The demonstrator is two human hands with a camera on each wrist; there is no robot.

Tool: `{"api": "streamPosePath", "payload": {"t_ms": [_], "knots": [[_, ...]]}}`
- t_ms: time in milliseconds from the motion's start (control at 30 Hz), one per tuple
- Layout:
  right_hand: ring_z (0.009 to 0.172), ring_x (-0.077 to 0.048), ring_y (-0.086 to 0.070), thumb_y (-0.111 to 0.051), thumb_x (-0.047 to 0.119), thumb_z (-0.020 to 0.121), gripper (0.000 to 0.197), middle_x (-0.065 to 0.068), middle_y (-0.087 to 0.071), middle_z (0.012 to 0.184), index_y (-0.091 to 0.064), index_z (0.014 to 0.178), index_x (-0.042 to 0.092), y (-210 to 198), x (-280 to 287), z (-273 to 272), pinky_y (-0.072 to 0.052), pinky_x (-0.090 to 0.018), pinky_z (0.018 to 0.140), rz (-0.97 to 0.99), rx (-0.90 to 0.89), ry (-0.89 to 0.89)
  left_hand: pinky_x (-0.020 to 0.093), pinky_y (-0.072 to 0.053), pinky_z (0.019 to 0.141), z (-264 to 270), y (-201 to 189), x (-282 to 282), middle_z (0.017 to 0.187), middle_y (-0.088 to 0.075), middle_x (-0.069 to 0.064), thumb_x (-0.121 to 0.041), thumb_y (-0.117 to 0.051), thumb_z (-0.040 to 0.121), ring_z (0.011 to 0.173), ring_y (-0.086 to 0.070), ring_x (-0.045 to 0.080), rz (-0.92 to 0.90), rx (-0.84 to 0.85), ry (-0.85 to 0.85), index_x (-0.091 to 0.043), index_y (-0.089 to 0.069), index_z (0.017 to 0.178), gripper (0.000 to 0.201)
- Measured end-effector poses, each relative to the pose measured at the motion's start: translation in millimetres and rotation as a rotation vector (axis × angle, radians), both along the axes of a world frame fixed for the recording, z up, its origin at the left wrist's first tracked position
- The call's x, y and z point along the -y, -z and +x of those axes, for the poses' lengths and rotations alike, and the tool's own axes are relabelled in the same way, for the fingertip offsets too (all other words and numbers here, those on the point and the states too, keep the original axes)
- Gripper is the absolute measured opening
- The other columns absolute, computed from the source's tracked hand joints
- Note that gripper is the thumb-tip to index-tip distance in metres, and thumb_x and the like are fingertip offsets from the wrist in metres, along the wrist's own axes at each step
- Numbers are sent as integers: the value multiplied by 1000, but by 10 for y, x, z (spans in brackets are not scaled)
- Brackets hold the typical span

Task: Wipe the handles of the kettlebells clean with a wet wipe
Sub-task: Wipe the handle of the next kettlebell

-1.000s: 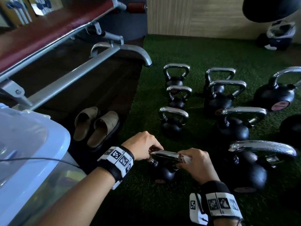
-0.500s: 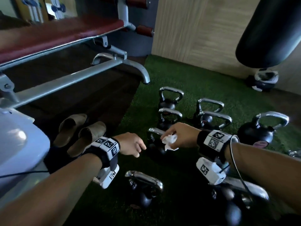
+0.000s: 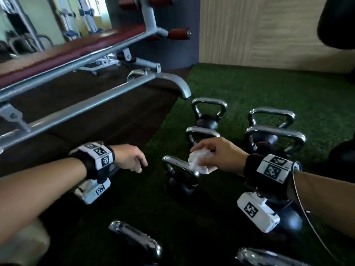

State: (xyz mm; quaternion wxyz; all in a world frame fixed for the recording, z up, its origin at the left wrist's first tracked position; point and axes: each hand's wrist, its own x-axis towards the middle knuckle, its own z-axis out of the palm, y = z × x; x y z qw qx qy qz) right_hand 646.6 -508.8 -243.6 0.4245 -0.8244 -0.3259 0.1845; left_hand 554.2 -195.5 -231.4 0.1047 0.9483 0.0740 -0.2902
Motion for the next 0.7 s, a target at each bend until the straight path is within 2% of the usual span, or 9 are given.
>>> {"api": "streamPosePath", "payload": {"t_ms": [100, 167, 267, 333, 467, 533, 600, 667, 700], "knots": [[93, -16, -76, -79, 11, 84, 22, 1, -77, 101, -81, 97, 29, 45, 61, 108, -66, -35, 75, 107, -75, 25, 15, -50, 77, 126, -89, 57, 92, -76, -18, -30, -71, 95, 97, -72, 5, 31, -62, -40, -35, -69, 122, 27], [90, -11, -76, -80, 12, 83, 20, 3, -78, 95, -82, 96, 28, 54, 65, 137, -65, -31, 75, 134, -103, 47, 14, -48, 75, 137, -110, 89, 82, -75, -23, -29, -72, 94, 92, -73, 3, 27, -70, -81, -36, -69, 120, 27], [80, -3, -71, -84, 6, 77, 29, 3, -76, 92, -81, 100, 23, 71, 100, 94, -54, -13, 63, 157, -186, 41, 29, -57, 90, 118, 73, 53, 95, -77, -14, -16, -71, 92, 96, -74, 11, -3, -88, -148, -27, -66, 124, 35], [78, 1, -69, -87, 8, 73, 37, 7, -76, 96, -80, 102, 28, 113, 121, 43, -51, -11, 63, 113, -150, 29, 35, -55, 98, 113, 268, 34, 103, -74, -10, -18, -77, 89, 103, -72, 13, 7, -37, -169, -24, -67, 128, 41], [81, 2, -69, -86, 18, 73, 38, 15, -75, 96, -78, 104, 38, 147, 135, -103, -55, -17, 72, 19, 6, 46, 22, -49, 92, 181, 610, -3, 116, -69, -17, -35, -85, 81, 105, -64, 1, -77, -15, -190, -41, -57, 127, 54], [84, 1, -71, -86, 20, 75, 37, 16, -76, 97, -78, 105, 40, 97, 148, -178, -58, -20, 77, -13, 34, 55, 24, -50, 95, 237, 803, -28, 127, -67, -11, -34, -89, 78, 109, -65, 5, -186, 2, -197, -42, -52, 133, 66], [84, 1, -72, -86, 21, 76, 36, 15, -77, 98, -78, 106, 40, 9, 160, -251, -59, -23, 81, -35, 27, 97, 25, -54, 94, 269, 975, -9, 133, -63, -6, -23, -91, 75, 108, -66, 8, -349, 16, -221, -38, -50, 134, 73], [81, 8, -67, -86, 20, 77, 34, 16, -76, 98, -79, 105, 39, -85, 156, -344, -54, -13, 76, -90, 82, 130, 17, -54, 90, 303, 1119, 23, 128, -61, -13, -21, -92, 73, 109, -63, 3, -453, 31, -176, -36, -52, 131, 71], [79, 13, -63, -85, 18, 77, 34, 17, -74, 97, -80, 104, 37, -127, 146, -389, -48, -7, 73, -131, 143, 138, 17, -52, 94, 345, 1190, 38, 127, -60, -18, -32, -93, 70, 114, -61, 2, -466, 40, -139, -38, -54, 129, 72]]}}
